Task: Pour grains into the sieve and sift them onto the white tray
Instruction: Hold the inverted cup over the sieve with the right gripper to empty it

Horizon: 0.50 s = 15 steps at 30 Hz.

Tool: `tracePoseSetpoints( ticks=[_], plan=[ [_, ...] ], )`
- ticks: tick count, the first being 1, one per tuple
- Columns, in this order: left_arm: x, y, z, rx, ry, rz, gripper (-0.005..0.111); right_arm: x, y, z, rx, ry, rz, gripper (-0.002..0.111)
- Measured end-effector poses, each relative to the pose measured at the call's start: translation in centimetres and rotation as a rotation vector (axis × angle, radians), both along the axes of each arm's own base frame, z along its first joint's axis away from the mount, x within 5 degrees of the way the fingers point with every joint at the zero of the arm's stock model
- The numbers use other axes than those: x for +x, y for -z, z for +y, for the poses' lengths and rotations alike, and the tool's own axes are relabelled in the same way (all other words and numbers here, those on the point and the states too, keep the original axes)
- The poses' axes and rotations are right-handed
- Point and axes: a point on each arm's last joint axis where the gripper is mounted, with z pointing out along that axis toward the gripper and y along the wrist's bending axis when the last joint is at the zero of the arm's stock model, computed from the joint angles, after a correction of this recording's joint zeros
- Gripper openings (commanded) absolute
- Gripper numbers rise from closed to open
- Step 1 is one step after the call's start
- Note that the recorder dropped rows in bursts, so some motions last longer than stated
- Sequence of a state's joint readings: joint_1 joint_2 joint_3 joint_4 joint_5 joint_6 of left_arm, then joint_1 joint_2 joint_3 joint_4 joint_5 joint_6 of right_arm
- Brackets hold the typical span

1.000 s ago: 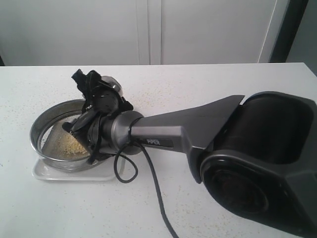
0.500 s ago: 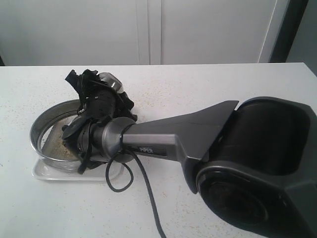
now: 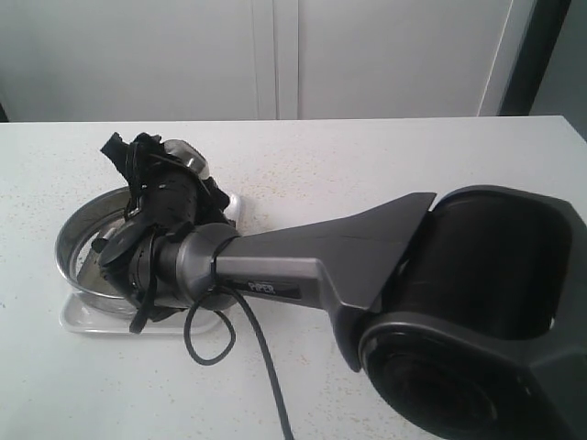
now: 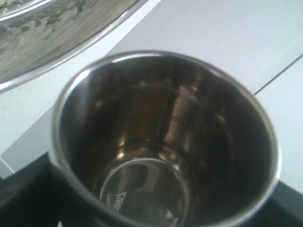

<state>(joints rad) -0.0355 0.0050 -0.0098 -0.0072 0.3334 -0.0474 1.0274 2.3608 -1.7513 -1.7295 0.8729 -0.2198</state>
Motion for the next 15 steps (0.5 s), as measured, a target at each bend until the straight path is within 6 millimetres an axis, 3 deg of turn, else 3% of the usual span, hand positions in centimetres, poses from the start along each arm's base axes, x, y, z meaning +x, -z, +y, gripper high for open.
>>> tracePoseSetpoints(
  ticks=[15],
  plan=[
    [0.0,0.0,0.0,0.0,0.0,0.0,0.0,0.07,-0.44,0.11,0.057,0.011,-0.001,0.0]
  ],
)
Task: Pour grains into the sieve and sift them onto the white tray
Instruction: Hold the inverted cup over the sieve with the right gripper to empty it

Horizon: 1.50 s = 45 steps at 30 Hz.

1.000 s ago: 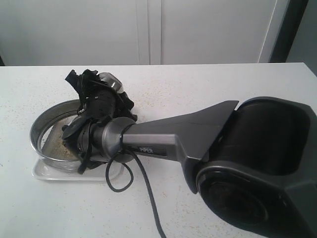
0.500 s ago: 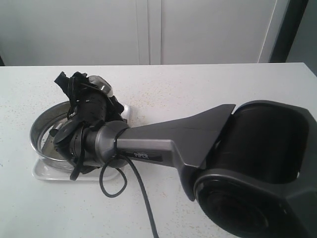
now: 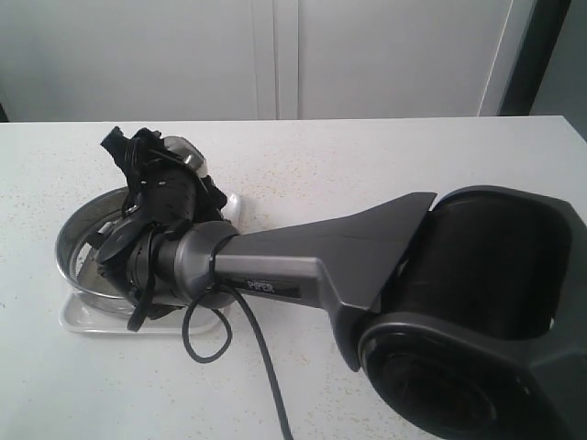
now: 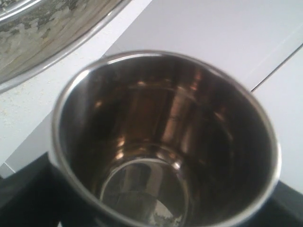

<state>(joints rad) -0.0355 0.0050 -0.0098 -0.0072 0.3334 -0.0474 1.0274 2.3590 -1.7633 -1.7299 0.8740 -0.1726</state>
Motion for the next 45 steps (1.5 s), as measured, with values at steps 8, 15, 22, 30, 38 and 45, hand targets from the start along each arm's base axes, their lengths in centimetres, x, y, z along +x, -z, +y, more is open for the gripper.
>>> tracePoseSetpoints(
  ticks=[8,15,22,30,38,45],
  plan=[
    [0.0,0.0,0.0,0.0,0.0,0.0,0.0,0.0,0.0,0.0,0.034,0.007,0.005,0.0],
    [0.0,0.0,0.0,0.0,0.0,0.0,0.0,0.0,0.0,0.0,0.082,0.019,0.011,0.0],
    [0.0,0.0,0.0,0.0,0.0,0.0,0.0,-0.2,-0.4,-0.2,0.148,0.044,0.07,0.0],
    [0.0,0.0,0.0,0.0,0.0,0.0,0.0,-1.2,-2.3,-0.1,0.37,0.052,0.292,0.0],
    [0.0,0.0,0.0,0.0,0.0,0.0,0.0,-2.3,-4.1,0.3,0.595,0.041,0.489,0.0],
    [0.0,0.0,0.0,0.0,0.0,0.0,0.0,-1.4,-4.9,-0.8,0.808,0.105,0.686,0.0]
  ],
)
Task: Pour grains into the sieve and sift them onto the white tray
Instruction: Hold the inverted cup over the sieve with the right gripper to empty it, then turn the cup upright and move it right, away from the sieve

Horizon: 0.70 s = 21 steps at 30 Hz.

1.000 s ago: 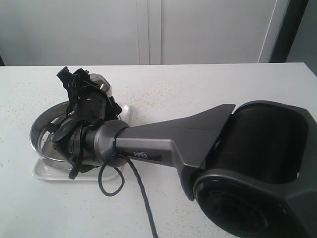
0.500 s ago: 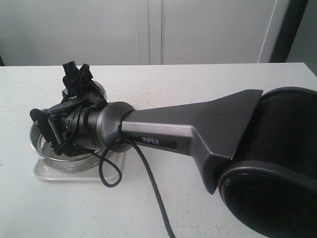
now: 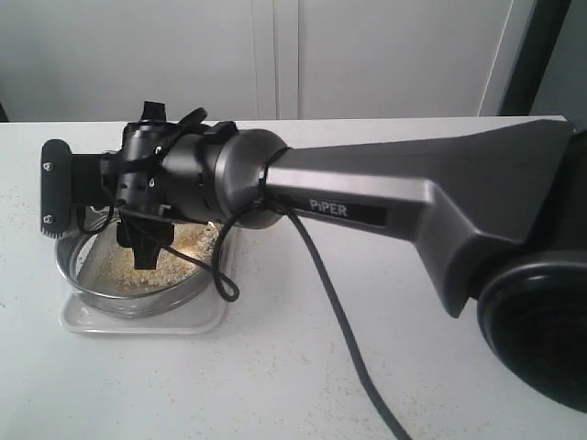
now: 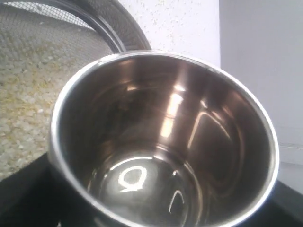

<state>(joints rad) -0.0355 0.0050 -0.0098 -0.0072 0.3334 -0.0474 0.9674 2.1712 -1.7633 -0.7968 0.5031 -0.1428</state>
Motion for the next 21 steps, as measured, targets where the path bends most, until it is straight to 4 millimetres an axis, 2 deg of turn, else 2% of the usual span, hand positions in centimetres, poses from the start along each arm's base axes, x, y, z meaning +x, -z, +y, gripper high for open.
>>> tracePoseSetpoints(
  ticks=[11,21],
  plan=[
    [0.0,0.0,0.0,0.0,0.0,0.0,0.0,1.0,0.8,-1.5,0.102,0.005,0.258,0.0],
    [0.0,0.0,0.0,0.0,0.0,0.0,0.0,2.2,-0.7,-3.0,0.296,-0.008,0.448,0.0]
  ],
)
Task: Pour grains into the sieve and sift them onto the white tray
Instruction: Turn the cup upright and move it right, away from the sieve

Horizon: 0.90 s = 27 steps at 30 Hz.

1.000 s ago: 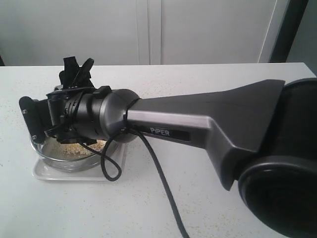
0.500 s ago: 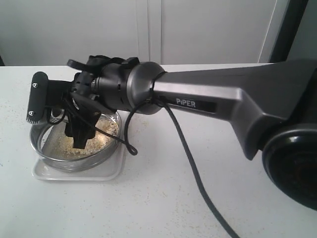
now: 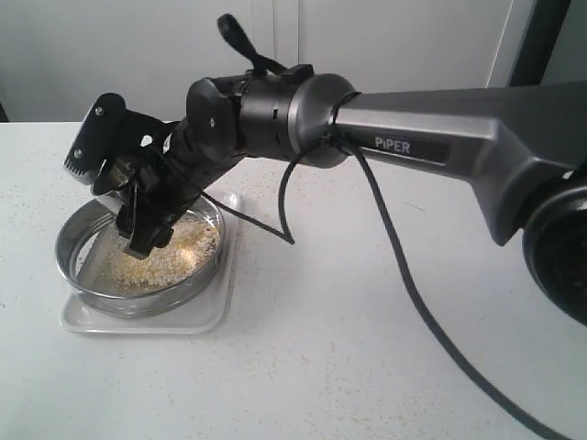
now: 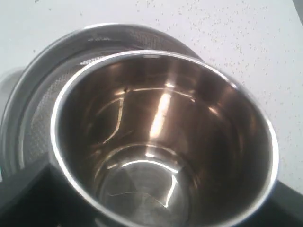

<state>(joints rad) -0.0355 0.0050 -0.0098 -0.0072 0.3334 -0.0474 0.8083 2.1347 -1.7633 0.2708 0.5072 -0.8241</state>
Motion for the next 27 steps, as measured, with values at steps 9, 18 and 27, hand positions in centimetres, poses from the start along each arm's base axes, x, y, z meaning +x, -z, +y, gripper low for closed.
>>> tracePoseSetpoints(
  ticks=[9,18,27],
  plan=[
    [0.0,0.0,0.0,0.0,0.0,0.0,0.0,1.0,-0.6,-1.3,0.102,-0.007,0.119,0.0],
    [0.0,0.0,0.0,0.0,0.0,0.0,0.0,1.8,-0.9,-2.0,0.185,0.027,0.182,0.0],
    [0.0,0.0,0.0,0.0,0.0,0.0,0.0,2.2,-0.9,-2.4,0.227,0.057,0.224,0.0]
  ],
)
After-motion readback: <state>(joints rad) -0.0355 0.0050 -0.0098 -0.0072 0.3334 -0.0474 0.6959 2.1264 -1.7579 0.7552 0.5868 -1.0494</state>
